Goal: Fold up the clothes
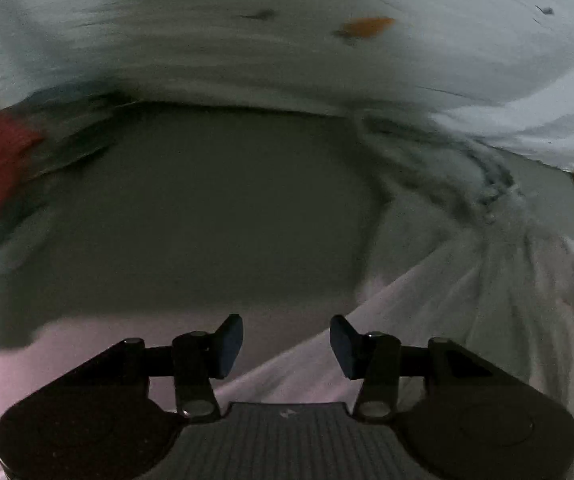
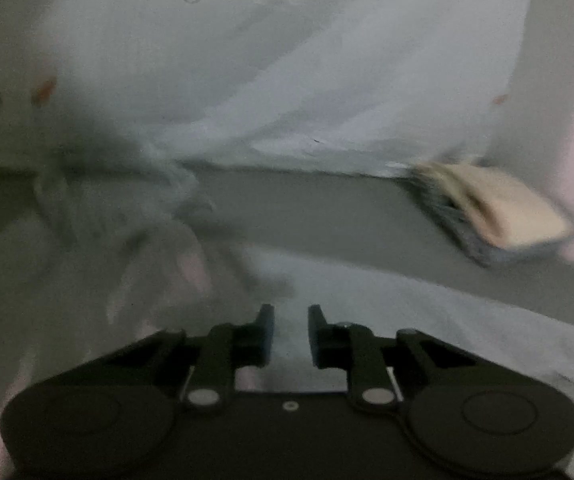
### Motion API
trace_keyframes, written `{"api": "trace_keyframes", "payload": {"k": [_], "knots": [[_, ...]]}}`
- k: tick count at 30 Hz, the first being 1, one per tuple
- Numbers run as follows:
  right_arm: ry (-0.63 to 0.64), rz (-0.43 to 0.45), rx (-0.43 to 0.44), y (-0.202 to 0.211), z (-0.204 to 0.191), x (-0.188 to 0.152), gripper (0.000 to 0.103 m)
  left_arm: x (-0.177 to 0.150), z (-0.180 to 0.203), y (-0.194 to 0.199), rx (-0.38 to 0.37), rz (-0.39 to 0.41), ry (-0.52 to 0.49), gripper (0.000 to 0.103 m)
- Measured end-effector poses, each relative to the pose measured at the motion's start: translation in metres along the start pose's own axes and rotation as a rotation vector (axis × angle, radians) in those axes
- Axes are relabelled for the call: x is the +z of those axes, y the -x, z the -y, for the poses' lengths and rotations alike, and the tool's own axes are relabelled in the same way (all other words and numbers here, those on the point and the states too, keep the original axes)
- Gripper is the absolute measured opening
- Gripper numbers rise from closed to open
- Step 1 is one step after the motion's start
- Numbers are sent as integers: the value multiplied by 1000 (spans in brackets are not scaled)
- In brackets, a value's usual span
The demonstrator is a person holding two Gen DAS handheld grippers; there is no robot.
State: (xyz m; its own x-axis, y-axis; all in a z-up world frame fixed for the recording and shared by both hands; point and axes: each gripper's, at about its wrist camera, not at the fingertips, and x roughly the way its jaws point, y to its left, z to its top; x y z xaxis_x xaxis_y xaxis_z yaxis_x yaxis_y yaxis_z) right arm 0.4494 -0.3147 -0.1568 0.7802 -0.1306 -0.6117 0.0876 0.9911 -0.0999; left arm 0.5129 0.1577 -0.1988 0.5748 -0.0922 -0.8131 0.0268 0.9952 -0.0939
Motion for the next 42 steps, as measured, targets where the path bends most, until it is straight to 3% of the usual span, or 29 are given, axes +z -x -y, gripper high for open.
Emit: {"api": "trace_keyframes", "payload": {"k": [2, 4, 8, 10, 11, 12, 14, 17, 20, 22, 24, 25, 27, 28, 29, 30, 31, 32, 36, 37, 39, 42], "knots": [[-33, -13, 135, -38, 0, 25, 24, 18, 22, -32, -43, 11, -10, 56], [-43, -28, 261, -75, -3, 46, 49, 31, 45, -60, -52, 30, -38, 68], [84, -75, 413, -136, -29, 64, 48, 37, 82, -102, 41, 12, -130, 76], [150, -91, 443, -152, -41, 61, 47, 40, 86, -108, 64, 45, -85, 73], [177, -94, 453, -158, -47, 58, 43, 42, 88, -109, 67, 53, -51, 56], [191, -90, 461, -162, -50, 56, 15, 42, 90, -109, 65, 61, -34, 35], [173, -47, 475, -163, -51, 54, 9, 44, 107, -108, 125, 86, -26, 5], [206, 32, 434, -152, -54, 59, 7, 51, 127, -108, 209, 116, 10, 5], [211, 110, 377, -144, -57, 77, 6, 79, 125, -113, 189, 127, 141, 5], [220, 158, 322, -147, -58, 90, 6, 96, 131, -118, 213, 171, 132, 5], [198, 134, 315, -162, -58, 103, 7, 110, 139, -125, 243, 201, 104, 5], [181, 98, 326, -173, -58, 109, 8, 114, 141, -135, 261, 173, 90, 6], [177, 20, 306, -192, -60, 109, 13, 115, 143, -153, 285, 113, 57, 14], [185, -5, 283, -197, -61, 108, 23, 111, 143, -157, 285, 96, 37, 15], [187, -5, 261, -195, -59, 106, 30, 106, 142, -154, 293, 92, 18, 26], [160, 14, 253, -184, -51, 103, 44, 99, 139, -145, 291, 105, 11, 44], [123, 31, 253, -170, -40, 100, 57, 93, 136, -133, 283, 122, 8, 53], [86, 48, 252, -156, -30, 97, 62, 87, 133, -121, 276, 138, 5, 67], [18, 44, 189, -90, 9, 60, 81, 40, 107, -49, 283, 199, 14, 74], [27, 21, 179, -75, 14, 46, 81, 28, 100, -33, 300, 199, 24, 76], [65, -47, 146, -40, 23, 10, 81, -8, 76, -2, 355, 166, 42, 83], [122, -151, 98, 12, 18, -41, 81, -55, 36, 33, 463, 70, 58, 83]]}}
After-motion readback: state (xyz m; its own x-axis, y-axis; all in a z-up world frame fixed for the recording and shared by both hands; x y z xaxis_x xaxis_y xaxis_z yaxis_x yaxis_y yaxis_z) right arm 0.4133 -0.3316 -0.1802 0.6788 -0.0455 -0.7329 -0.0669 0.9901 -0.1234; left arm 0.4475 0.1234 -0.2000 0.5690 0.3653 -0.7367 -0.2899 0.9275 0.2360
